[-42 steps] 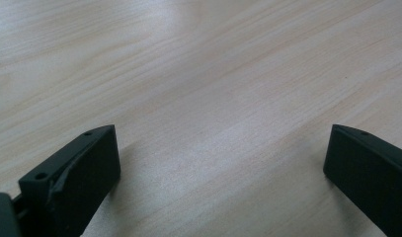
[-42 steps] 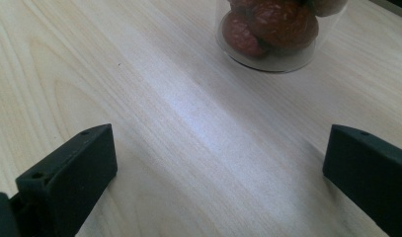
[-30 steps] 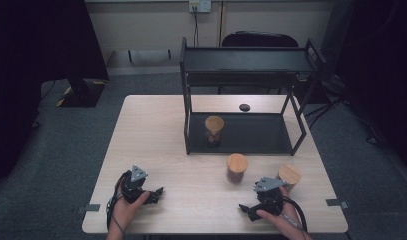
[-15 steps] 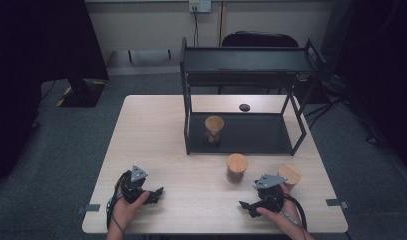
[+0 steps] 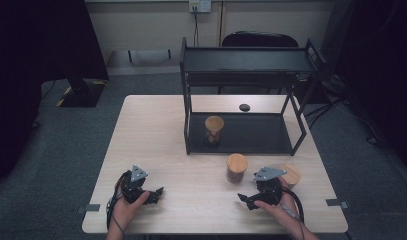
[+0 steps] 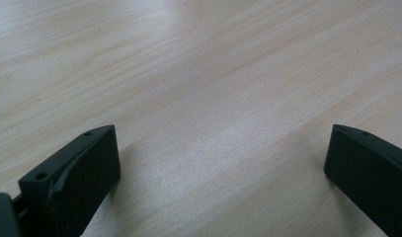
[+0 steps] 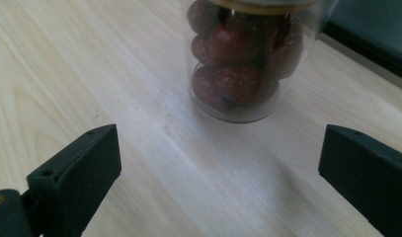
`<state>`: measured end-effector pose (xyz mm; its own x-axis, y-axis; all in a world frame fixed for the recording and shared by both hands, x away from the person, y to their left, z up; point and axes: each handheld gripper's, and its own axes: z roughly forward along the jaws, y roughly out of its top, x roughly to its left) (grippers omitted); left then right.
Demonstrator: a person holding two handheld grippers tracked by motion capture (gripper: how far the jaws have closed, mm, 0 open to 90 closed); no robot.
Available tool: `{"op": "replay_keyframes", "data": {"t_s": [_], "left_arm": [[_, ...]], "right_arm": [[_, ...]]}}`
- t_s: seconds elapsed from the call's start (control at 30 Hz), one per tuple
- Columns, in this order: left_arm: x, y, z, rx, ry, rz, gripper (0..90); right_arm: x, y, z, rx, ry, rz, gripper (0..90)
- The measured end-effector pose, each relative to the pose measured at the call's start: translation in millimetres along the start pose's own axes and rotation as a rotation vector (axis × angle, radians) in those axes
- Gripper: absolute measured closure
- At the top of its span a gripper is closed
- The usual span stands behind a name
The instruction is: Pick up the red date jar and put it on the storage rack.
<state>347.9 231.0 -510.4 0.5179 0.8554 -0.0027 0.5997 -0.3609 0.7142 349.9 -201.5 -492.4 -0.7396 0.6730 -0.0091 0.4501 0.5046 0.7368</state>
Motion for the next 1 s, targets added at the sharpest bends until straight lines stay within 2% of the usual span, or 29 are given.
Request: {"op": "replay_keyframes", "data": {"t_s": [0.57,1.0], "left_arm": [[0.0,0.0,0.0,0.000,0.000,0.000,0.2],[0.0,0.0,0.0,0.000,0.000,0.000,0.2]], "right_arm": [[-5.4,15.8,15.3,-0.016,-0.005,0.043,1.8],[-6.7,28.2,30.7,-0.034,-0.038,0.056,9.6]]}}
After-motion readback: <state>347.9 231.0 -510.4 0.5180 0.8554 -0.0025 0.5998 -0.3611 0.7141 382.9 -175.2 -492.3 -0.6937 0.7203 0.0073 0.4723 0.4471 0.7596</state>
